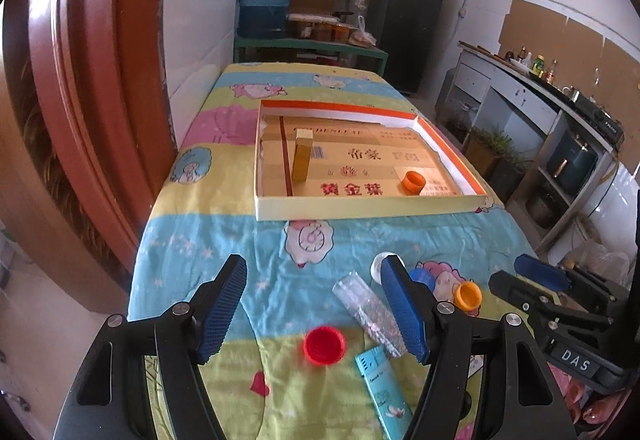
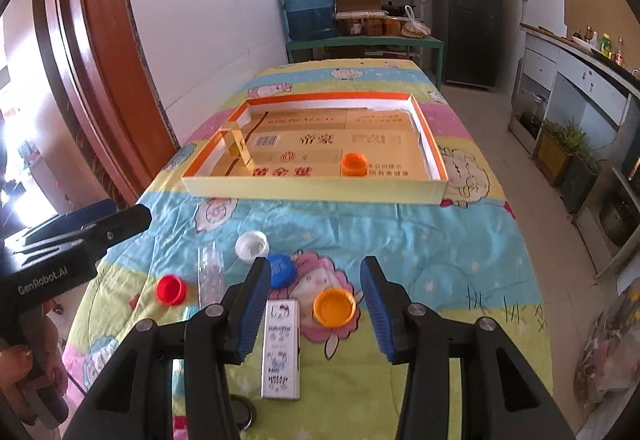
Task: Organize rigid objects
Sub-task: 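Withdraw both grippers from the tray and move them toward the teal lighter and Hello Kitty box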
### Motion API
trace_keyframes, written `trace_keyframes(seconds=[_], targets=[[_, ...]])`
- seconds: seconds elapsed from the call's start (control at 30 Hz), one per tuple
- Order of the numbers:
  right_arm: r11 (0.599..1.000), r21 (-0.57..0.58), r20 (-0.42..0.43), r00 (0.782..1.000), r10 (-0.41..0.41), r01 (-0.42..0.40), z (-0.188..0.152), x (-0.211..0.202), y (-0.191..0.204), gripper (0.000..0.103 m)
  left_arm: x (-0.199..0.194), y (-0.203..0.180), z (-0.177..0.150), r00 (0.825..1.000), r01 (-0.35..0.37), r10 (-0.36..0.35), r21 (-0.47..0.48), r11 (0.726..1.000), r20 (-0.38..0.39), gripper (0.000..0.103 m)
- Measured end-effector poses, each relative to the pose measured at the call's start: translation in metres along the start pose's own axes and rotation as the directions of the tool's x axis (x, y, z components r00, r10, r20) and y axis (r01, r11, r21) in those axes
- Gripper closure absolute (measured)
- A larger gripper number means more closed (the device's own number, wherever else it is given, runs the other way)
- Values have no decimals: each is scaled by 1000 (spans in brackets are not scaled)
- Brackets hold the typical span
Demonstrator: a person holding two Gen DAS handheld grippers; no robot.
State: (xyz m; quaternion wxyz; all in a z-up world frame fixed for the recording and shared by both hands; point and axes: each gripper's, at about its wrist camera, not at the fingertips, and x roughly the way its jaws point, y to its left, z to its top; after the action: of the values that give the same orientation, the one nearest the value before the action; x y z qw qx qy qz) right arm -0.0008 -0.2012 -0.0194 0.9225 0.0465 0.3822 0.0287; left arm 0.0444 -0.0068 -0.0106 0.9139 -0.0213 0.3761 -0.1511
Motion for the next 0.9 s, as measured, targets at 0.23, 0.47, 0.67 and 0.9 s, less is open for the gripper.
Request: trace_keyframes(seconds=[0.23,0.47,0.67,0.9], targets=[[1000,-1,-32,999,-6,6,-19,2,5,56,4,2,-13,1000,11,-12,-4,1000,-27,32],[1000,-8,-67,998,1,-2,-33,5,7,57,2,-9,-31,997,51,-51,5,999,-58,32],[1000,-3,-86,996,0,0,-41,7,5,57,3,-23,-55,991,84,-83,7,996,-104,32],[1000,-2,-93,996,7,-7,-44,10,4,57,13,-30,-71,985,81,-80,-1,997,-155,32]])
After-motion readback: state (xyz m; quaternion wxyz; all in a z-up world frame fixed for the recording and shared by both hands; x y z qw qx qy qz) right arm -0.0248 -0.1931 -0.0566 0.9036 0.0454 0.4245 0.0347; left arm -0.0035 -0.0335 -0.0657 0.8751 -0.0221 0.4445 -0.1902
